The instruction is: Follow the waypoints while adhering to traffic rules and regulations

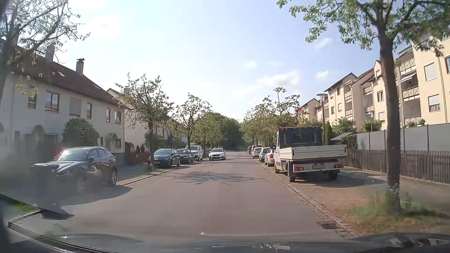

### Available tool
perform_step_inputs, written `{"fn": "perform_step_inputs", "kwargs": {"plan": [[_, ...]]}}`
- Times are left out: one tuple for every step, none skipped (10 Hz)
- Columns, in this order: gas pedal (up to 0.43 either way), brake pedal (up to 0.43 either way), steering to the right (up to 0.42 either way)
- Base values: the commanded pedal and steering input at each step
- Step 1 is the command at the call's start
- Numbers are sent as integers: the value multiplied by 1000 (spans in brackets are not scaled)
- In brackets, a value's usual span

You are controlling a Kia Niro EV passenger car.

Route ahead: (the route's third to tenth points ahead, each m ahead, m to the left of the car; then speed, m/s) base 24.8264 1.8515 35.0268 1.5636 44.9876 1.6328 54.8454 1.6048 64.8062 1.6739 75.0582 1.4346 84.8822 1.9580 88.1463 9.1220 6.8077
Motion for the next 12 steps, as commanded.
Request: {"fn": "perform_step_inputs", "kwargs": {"plan": [[59,12,-7],[59,12,-6],[59,12,-6],[59,12,-5],[59,12,-1],[59,12,-1],[59,12,-1],[59,12,-1],[59,12,-1],[59,12,-1],[59,12,-1],[59,12,-1]]}}
